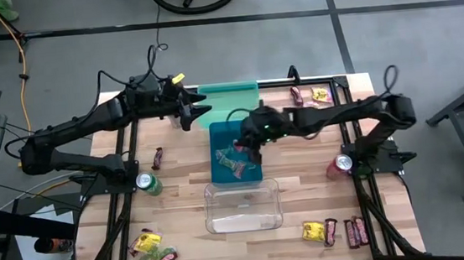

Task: Sort candy
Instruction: Put the orange candy into the blue bin, then put the green candy into the blue bin

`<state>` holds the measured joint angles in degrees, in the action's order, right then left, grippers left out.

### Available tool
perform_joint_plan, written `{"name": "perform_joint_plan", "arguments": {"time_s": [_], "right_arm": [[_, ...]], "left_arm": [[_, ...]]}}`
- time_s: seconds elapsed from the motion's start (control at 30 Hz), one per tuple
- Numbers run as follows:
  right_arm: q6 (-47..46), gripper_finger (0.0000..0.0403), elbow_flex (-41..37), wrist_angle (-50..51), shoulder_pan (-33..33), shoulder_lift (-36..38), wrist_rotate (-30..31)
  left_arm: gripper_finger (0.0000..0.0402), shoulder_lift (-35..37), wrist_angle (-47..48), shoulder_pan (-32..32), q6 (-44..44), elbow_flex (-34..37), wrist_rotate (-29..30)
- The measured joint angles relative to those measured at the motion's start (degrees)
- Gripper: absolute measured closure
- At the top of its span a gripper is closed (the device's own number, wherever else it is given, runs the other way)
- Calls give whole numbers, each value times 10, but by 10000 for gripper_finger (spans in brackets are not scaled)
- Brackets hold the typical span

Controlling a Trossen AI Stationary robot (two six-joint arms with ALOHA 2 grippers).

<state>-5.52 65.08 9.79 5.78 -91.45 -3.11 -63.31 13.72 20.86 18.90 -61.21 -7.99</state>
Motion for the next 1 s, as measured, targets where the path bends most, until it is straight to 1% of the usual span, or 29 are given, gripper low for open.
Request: {"name": "perform_joint_plan", "arguments": {"time_s": [0.07, 0.13, 0.23, 0.37, 0.47, 0.53, 0.6, 0.67, 0.77, 0.87, 0.93, 1.0], "right_arm": [[-10, 379, 2, 4, 2, -20, 0], [-21, 351, 9, 12, 3, -32, -6], [-20, 296, 18, 20, 2, -38, -14], [-10, 223, 34, 28, 5, -38, -2], [13, 182, 56, 61, 11, -37, 0], [18, 164, 76, 101, 17, -37, 0], [19, 154, 101, 146, 26, -37, -1], [20, 152, 125, 190, 36, -37, -3], [31, 151, 150, 233, 52, -37, -2], [34, 151, 160, 243, 66, -36, -1], [29, 151, 163, 245, 72, -36, -9], [21, 151, 163, 244, 75, -36, -25]], "left_arm": [[155, 4, 3, -5, 0, 0, 0], [155, 9, 1, -10, 0, 0, 0], [155, 10, 2, -15, 0, 0, 1], [155, 12, 1, -15, 0, 0, 9], [155, 12, 1, -14, 2, 0, 11], [155, 12, -1, -15, 14, 0, 29], [155, 6, 10, -11, 29, -12, 72], [157, -13, 38, 10, 43, -47, 106], [160, -62, 128, 75, 55, -127, 118], [162, -132, 236, 148, 43, -209, 123], [164, -181, 306, 194, 27, -247, 138], [166, -226, 346, 238, 24, -268, 146]]}}
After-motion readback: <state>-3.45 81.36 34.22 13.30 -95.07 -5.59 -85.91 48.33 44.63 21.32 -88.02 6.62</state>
